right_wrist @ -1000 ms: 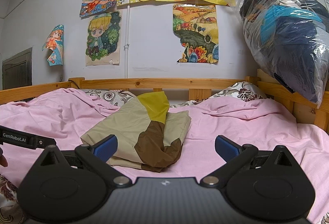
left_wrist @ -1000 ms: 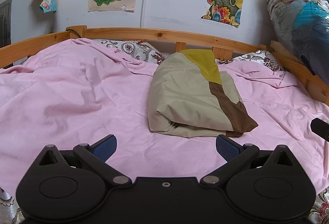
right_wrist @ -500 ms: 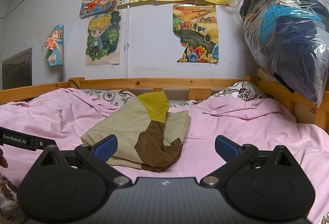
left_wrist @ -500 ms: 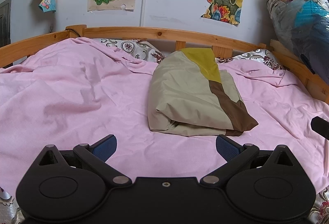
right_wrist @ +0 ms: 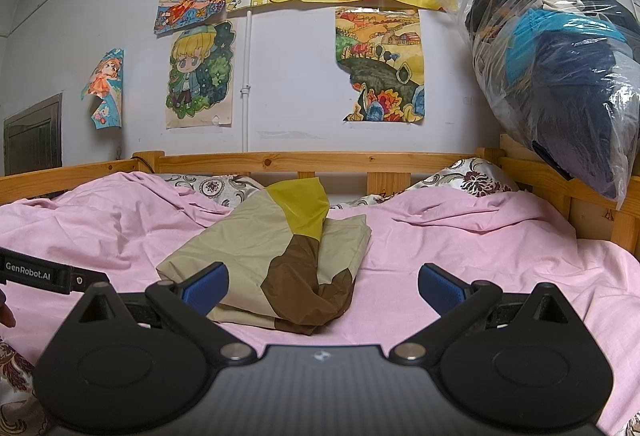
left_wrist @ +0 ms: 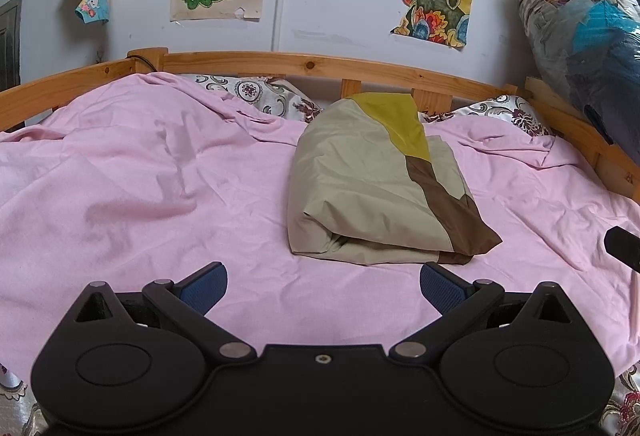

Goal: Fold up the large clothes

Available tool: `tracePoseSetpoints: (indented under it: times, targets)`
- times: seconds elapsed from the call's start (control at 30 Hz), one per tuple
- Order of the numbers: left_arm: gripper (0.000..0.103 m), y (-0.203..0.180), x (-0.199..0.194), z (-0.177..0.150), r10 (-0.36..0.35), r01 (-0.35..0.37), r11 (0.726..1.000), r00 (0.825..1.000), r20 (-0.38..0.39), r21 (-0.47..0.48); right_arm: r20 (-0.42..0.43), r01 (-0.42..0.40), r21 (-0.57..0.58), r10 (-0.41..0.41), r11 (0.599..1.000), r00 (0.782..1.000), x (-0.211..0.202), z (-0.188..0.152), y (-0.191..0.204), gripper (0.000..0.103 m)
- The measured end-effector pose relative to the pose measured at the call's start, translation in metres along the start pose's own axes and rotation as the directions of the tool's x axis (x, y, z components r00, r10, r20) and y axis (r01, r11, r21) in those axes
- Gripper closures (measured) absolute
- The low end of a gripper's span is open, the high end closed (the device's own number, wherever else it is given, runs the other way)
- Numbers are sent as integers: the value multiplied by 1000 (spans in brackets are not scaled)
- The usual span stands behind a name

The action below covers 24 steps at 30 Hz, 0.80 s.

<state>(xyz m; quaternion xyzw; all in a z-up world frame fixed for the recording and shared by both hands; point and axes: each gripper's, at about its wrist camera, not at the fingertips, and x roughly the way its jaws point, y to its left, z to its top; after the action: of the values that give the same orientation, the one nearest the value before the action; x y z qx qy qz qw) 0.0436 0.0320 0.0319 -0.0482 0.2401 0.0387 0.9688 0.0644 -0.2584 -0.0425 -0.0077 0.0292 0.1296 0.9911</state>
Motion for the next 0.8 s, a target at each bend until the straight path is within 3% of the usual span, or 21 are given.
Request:
tracePoseSetpoints:
  times: [0.67, 0.8]
  targets:
    - [1, 0, -1, 1, -16, 16, 1000, 1000, -5, -16, -1, 0, 0, 0, 1000, 1000, 0, 0, -1, 0]
    - [1, -4, -1, 3, 44, -44, 999, 999, -20, 9, -2, 0, 1, 0, 1000, 1000, 0, 0, 0, 0]
